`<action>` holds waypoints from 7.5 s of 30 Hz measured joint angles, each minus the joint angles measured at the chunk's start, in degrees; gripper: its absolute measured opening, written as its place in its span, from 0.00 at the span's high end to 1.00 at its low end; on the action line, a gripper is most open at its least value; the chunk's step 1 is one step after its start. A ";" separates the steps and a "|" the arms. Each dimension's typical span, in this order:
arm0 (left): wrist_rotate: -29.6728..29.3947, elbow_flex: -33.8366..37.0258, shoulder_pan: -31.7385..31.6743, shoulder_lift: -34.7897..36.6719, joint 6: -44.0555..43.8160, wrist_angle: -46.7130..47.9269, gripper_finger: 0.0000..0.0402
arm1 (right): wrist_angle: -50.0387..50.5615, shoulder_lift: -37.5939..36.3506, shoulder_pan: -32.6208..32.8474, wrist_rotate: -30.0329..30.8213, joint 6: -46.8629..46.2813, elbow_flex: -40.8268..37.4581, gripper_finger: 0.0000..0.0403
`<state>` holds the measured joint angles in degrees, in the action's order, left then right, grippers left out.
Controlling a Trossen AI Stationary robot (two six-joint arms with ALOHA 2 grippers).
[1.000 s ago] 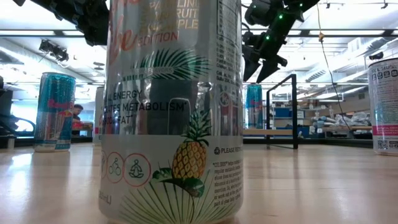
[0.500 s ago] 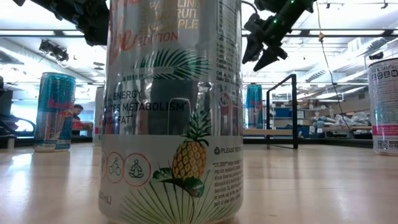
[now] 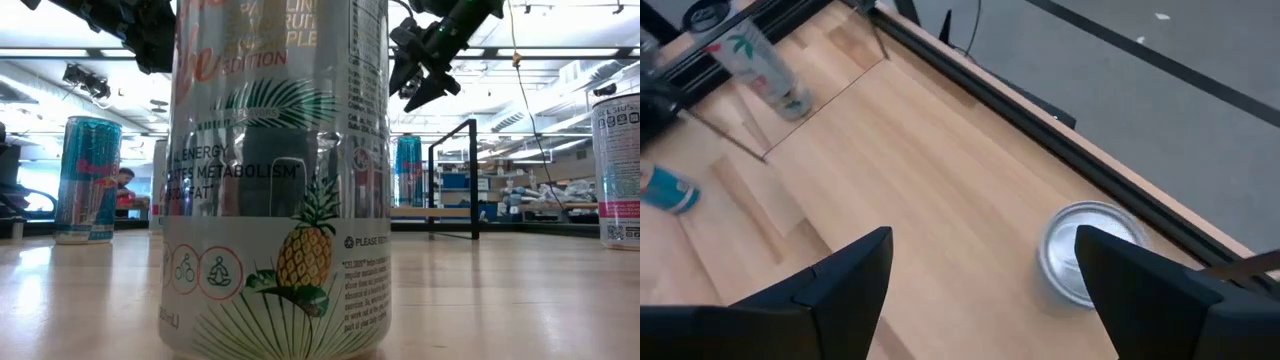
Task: Place canned beverage on shelf
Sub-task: Put the top orange soda can on the shelf
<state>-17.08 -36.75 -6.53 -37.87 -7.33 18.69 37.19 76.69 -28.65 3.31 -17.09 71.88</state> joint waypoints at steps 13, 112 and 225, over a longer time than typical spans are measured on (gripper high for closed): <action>-0.02 0.00 0.00 0.00 0.42 0.00 0.21 | -1.84 0.00 8.29 0.03 1.34 0.00 0.20; -0.01 0.00 0.00 0.03 0.50 -1.28 0.21 | -21.08 23.88 28.56 -18.64 30.79 -0.36 0.01; -0.02 0.00 0.00 0.00 5.07 -1.30 0.21 | -22.58 12.31 -1.32 -4.48 12.98 -7.40 0.23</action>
<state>-17.10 -36.75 -6.52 -37.87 -2.26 17.39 14.61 88.99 -29.98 -1.17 -4.11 64.48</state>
